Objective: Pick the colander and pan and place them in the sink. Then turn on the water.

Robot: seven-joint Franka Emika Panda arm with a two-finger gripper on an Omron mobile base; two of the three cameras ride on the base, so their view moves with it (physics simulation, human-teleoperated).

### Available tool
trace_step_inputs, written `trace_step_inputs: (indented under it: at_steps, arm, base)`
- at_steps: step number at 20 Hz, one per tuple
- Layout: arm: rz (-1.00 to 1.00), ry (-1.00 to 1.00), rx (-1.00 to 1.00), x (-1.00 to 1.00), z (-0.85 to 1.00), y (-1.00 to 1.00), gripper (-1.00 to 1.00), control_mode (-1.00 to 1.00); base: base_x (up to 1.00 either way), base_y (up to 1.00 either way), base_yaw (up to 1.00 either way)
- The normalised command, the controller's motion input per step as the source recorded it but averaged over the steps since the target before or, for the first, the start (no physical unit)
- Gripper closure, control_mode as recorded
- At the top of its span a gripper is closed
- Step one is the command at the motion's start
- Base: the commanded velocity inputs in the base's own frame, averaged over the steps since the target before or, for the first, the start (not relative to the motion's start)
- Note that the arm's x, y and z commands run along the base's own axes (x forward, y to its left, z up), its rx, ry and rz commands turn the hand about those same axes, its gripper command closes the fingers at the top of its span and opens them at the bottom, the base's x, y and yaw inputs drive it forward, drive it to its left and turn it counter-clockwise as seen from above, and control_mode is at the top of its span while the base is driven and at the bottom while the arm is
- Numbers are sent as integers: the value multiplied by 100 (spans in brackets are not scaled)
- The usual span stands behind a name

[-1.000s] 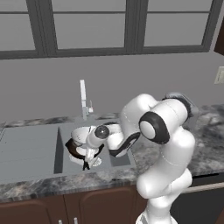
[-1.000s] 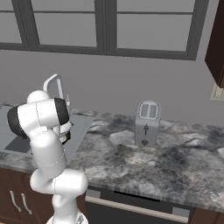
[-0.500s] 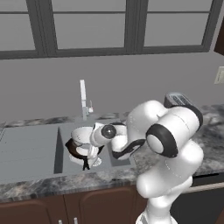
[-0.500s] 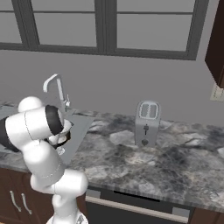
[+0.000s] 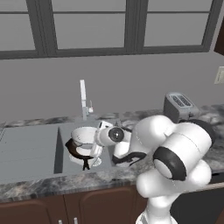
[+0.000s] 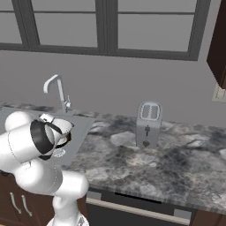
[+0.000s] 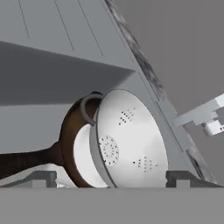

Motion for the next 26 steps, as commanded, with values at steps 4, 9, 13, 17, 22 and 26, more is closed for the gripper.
trace_step_inputs:
  at_steps: [4,9,13,17,22,26]
  arm:
    - [-11,0,0,0,78,4,-100,-100]
    - [-14,0,1,0,81,5,-100,-100]
    - [-12,0,1,0,80,0,-100,-100]
    - [-9,-1,6,0,60,-1,-100,-100]
    - [-1,-7,14,0,39,-14,-100,-100]
    - [0,-18,17,-2,1,-45,-100,-100]
  base:
    - [0,0,0]
    - [0,0,0]
    - [0,0,0]
    - [0,0,0]
    - [0,0,0]
    - [0,0,0]
